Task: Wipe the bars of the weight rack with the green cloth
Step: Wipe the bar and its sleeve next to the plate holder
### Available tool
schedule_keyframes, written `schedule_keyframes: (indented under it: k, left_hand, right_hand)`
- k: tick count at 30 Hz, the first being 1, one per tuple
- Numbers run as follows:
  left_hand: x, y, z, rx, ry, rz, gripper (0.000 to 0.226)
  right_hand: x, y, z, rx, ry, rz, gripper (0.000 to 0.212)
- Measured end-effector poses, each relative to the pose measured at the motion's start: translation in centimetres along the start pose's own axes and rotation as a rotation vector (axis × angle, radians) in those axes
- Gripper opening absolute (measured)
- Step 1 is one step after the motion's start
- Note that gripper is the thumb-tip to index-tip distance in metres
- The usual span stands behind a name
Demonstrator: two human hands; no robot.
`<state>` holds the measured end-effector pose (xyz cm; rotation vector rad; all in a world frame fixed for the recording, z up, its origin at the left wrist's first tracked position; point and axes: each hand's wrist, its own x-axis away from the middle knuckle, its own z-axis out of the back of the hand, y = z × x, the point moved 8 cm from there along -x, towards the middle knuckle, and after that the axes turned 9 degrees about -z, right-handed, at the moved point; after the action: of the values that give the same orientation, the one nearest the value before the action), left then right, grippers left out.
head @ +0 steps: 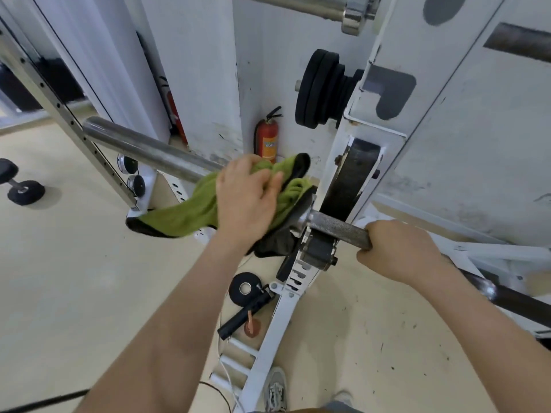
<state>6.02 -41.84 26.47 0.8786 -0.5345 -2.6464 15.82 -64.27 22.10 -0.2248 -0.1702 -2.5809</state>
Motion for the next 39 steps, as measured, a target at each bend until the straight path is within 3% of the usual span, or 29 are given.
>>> schedule_keyframes:
  k: [6,8,12,15,18,21,23,26,28,34,36,39]
  left_hand:
    - [5.9,-1.5,0.8,0.208,0.132,-0.104,0.021]
    - [7.6,-2.8,0.2,0.188,0.128,-0.053,0.024]
    - [8.1,-3.2,-1.5,0.145,0.095,0.176,0.013]
    - [8.5,-2.3,0.2,0.241,0.277,0.421,0.024]
    - [5.8,-1.5,4.8,0.360,0.542,0.541,0.035]
    - [1.1,0.4,10.9,0.486,0.751,0.382,0.038]
    - [-1.2,3.0,10.5,0.539,0.567,0.221,0.021]
    - [-0.4,5.8,2.2,0.361,-0.047,0.042,0.037]
    - [1.8,4.7,-2.2,0.136,-0.248,-0.075,0.044]
    - [0.3,1.1,-1.6,-0.037,-0.204,-0.078,0.046]
    - [-0.4,-0.5,-1.4,-0.065,-0.180,-0.041,0.044]
    - [-0.8,-3.7,-0.9,-0.088,-0.161,0.026,0.045]
  right_hand:
    - [-1.7,0.4,-1.6,-0.192,-0.236,0.057,0.025]
    - [-1.9,0.4,-1.5,-0.222,-0.235,0.065,0.033]
    - [-1.4,0.1,-1.1,-0.196,-0.158,0.083,0.022]
    - [-0.7,-0.2,-0.7,-0.147,-0.056,0.116,0.014]
    - [-0.3,-0.2,-0.2,-0.160,-0.027,0.130,0.020]
    - [0.1,-0.5,0.5,-0.151,0.036,0.169,0.026]
    - [0.4,-0.7,0.8,-0.151,0.067,0.179,0.029]
    - [0.6,-0.6,1.0,-0.193,0.065,0.182,0.032]
    - [0.7,-0.6,1.0,-0.200,0.060,0.188,0.031]
    - [1.6,-0.5,1.6,-0.189,0.083,0.181,0.028]
    - [2.8,-0.6,3.2,-0.243,0.249,0.226,0.016]
    - [5.3,-2.9,6.2,-0.413,0.451,0.370,0.020]
